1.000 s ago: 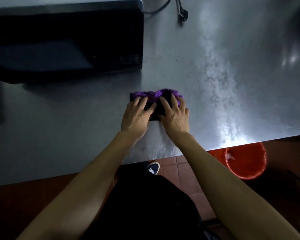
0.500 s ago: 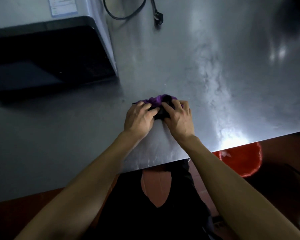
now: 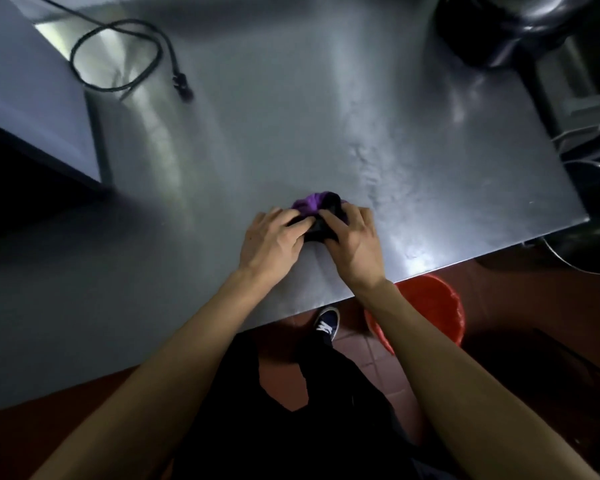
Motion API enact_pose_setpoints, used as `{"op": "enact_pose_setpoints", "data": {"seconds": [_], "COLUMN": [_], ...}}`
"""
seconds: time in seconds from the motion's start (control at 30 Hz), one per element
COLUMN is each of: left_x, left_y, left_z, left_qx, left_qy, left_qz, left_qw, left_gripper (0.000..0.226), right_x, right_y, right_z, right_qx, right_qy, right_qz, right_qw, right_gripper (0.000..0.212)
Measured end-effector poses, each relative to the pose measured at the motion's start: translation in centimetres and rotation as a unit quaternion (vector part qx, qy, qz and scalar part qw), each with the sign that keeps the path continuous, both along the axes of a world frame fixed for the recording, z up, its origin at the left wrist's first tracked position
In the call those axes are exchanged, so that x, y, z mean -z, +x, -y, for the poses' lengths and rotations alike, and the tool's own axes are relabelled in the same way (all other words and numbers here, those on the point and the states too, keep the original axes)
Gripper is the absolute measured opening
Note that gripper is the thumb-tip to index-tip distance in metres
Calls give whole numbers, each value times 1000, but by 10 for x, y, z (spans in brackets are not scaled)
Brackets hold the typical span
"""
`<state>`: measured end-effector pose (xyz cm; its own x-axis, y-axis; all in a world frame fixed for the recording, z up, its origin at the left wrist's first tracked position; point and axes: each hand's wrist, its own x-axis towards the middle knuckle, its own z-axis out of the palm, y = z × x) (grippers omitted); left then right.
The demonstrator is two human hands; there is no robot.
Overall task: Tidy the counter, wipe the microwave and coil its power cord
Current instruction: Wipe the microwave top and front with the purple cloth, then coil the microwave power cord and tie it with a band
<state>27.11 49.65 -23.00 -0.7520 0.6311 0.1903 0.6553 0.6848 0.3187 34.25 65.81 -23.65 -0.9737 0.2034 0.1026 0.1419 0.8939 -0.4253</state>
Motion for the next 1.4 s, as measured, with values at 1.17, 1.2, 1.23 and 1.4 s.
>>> {"op": "enact_pose_setpoints", "data": {"seconds": [1.17, 1.2, 1.23, 1.4], "left_x": [-8, -12, -17, -40], "left_y": [17, 11, 6, -19], "left_z": [-226, -215, -202, -126], "left_qx": [104, 93, 83, 19], "left_qy": [-41, -44, -49, -82], "left_qz": [56, 53, 50, 60], "left_qw": [992, 993, 994, 995], "left_gripper": [37, 37, 37, 42], "right_x": [-12, -16, -20, -39], "right_y": [67, 59, 51, 1], "right_z": [-221, -212, -203, -144], "right_qx": [146, 134, 119, 41], "right_qy": [34, 27, 20, 15], "right_qz": [74, 76, 79, 89], "right_qw": [986, 988, 989, 995], "right_gripper": [47, 47, 46, 48]}}
